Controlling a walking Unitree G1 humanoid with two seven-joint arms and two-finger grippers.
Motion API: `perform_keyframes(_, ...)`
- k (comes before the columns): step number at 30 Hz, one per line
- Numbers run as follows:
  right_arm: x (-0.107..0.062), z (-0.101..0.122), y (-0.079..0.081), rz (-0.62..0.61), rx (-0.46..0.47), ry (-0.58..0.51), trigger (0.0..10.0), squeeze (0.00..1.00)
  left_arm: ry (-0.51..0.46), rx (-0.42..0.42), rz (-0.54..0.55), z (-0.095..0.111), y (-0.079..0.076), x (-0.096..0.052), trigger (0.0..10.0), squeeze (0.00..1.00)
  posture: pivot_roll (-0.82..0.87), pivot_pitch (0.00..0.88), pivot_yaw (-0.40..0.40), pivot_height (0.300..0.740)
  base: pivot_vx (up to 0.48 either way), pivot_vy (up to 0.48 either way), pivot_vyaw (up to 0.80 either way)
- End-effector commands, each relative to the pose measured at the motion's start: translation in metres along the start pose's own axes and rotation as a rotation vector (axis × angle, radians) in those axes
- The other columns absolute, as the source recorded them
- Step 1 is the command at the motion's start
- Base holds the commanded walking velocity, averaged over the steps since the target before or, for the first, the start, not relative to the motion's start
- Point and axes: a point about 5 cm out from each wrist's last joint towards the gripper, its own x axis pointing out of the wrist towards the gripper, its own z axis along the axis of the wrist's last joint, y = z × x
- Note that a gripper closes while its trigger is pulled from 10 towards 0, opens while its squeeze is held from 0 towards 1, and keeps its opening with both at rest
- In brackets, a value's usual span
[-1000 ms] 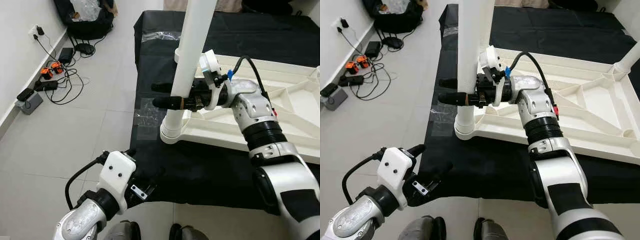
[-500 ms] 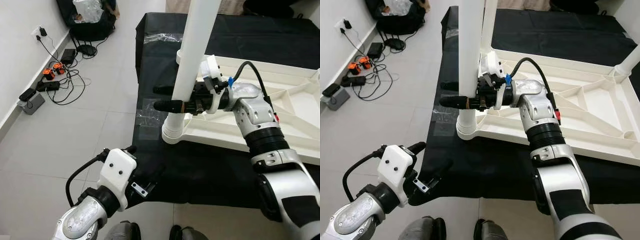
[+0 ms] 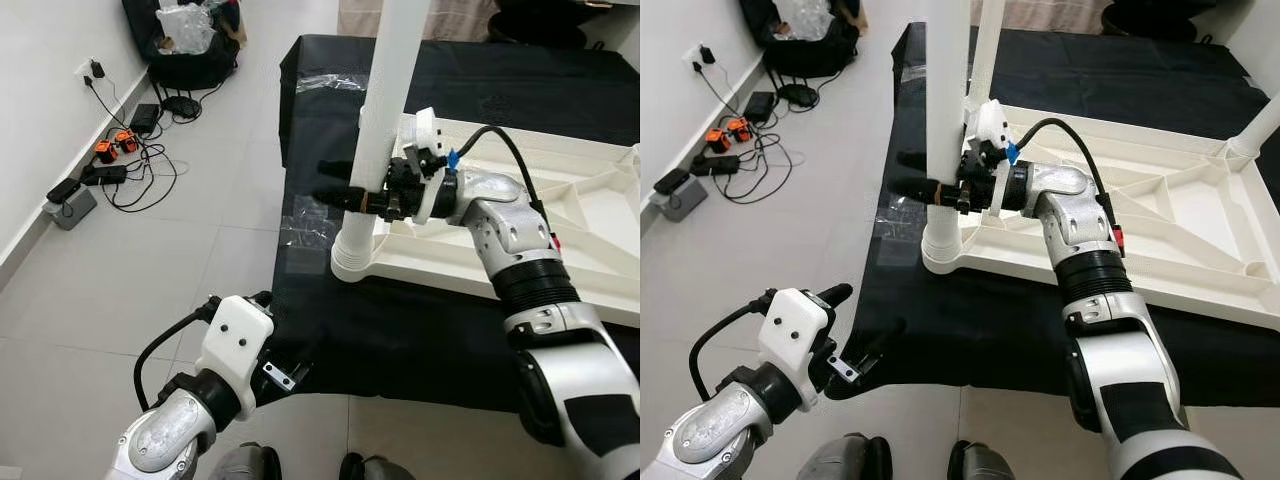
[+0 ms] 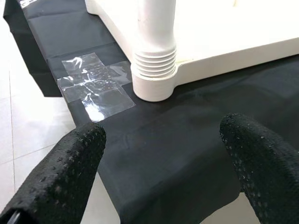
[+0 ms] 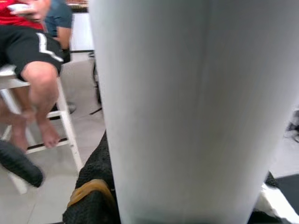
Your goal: Building children table
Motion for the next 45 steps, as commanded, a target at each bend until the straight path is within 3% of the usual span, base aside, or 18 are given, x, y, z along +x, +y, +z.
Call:
perform_keyframes(1,-0.009,-0.021,-0.002,-0.068,0.049,0.105,10.0,0.00,0.004,0.001,0.004,-0.002,0.001,0.000,10.0,0.00,0.11,0.175,-0.061,0.740,0.000,0.000,0.00)
perform_keyframes(2,-0.008,-0.025,-0.005,-0.139,0.071,0.115,10.0,0.00,0.002,0.005,0.006,-0.001,0.002,0.000,10.0,0.00,0.11,0.175,-0.061,0.740,0.000,0.000,0.00)
perform_keyframes(15,-0.009,-0.030,-0.013,-0.305,0.097,0.113,10.0,0.00,0.000,0.010,0.010,-0.001,0.003,0.001,10.0,0.00,0.11,0.185,-0.060,0.740,0.000,0.000,0.00)
perform_keyframes(24,-0.013,-0.028,-0.026,-0.512,0.136,0.081,10.0,0.00,0.000,0.012,0.013,-0.001,0.004,0.001,10.0,0.00,0.11,0.185,-0.061,0.740,0.000,0.000,0.00)
perform_keyframes(29,-0.013,-0.029,-0.027,-0.534,0.136,0.075,10.0,0.00,0.000,0.012,0.013,-0.001,0.004,0.001,10.0,0.00,0.11,0.185,-0.062,0.740,0.000,0.000,0.00)
perform_keyframes(31,-0.016,-0.031,-0.030,-0.625,0.163,0.059,10.0,0.00,0.000,0.014,0.016,-0.001,0.006,0.001,10.0,0.00,0.11,0.186,-0.062,0.740,0.000,0.000,0.00)
perform_keyframes(38,-0.017,-0.034,-0.031,-0.694,0.168,0.057,10.0,0.00,-0.001,0.016,0.017,0.000,0.006,0.001,10.0,0.00,0.11,0.187,-0.061,0.740,0.000,0.000,0.00)
perform_keyframes(41,-0.024,-0.039,-0.038,-0.864,0.193,0.067,10.0,0.00,-0.004,0.017,0.018,0.000,0.006,0.001,10.0,0.00,0.11,0.189,-0.062,0.740,0.000,0.000,0.00)
perform_keyframes(45,-0.026,-0.040,-0.040,-0.950,0.196,0.071,10.0,0.00,-0.005,0.020,0.019,0.000,0.008,0.001,10.0,0.00,0.11,0.188,-0.061,0.740,0.000,0.000,0.00)
